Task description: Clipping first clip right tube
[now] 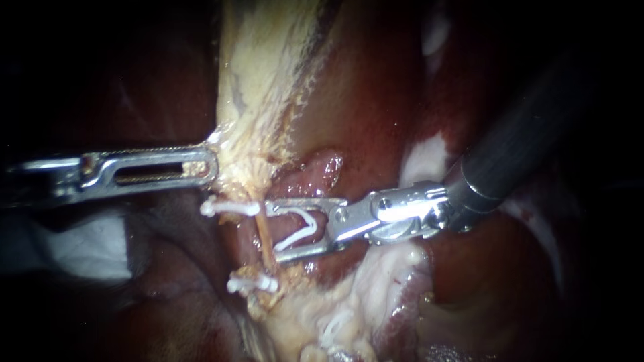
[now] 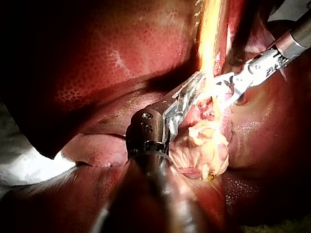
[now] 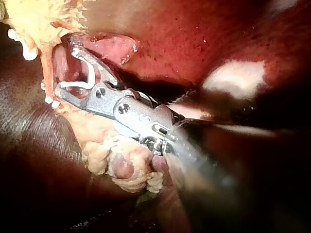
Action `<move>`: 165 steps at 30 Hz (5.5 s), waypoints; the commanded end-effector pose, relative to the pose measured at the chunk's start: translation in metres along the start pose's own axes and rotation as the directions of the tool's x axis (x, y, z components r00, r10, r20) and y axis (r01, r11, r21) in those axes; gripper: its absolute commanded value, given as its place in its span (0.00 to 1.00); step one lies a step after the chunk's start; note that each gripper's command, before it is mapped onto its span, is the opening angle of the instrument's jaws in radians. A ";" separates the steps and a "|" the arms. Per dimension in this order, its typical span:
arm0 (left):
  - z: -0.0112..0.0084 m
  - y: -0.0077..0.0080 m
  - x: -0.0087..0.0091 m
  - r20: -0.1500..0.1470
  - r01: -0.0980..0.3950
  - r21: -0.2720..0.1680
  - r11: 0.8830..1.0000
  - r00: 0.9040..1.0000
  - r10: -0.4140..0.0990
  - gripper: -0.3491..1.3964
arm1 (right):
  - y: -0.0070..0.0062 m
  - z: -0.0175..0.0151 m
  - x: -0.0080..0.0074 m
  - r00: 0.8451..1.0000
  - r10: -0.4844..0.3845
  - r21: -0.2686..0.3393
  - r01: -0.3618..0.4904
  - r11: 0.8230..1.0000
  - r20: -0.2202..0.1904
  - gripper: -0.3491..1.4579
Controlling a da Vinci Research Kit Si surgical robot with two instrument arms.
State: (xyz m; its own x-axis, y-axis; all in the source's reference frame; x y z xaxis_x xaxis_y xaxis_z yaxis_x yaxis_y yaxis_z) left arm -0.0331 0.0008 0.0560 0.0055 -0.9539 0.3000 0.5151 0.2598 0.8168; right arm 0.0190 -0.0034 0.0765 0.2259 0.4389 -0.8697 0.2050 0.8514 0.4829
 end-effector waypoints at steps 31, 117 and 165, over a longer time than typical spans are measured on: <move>-0.0010 -0.0001 -0.0002 0.000 0.001 -0.002 1.000 1.000 -0.001 0.00 | 0.0014 -0.0064 0.0032 1.000 0.017 -0.049 -0.018 0.999 -0.011 0.49; -0.0016 -0.0022 -0.0005 0.017 0.003 0.003 1.000 1.000 -0.003 0.00 | -0.0021 0.0026 0.0006 0.951 0.304 0.288 -0.276 0.917 -0.055 0.46; -0.0013 -0.0017 -0.0006 0.017 0.003 0.004 1.000 1.000 -0.003 0.00 | -0.0029 0.0041 -0.0017 0.928 0.372 0.288 -0.359 0.888 0.009 0.00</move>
State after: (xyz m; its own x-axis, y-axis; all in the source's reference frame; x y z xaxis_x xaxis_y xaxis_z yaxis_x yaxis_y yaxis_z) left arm -0.0328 0.0008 0.0537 -0.0101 -0.9522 0.3054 0.5119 0.2574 0.8196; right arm 0.0219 -0.0077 0.0770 0.2948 0.7214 -0.6267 0.3757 0.5155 0.7702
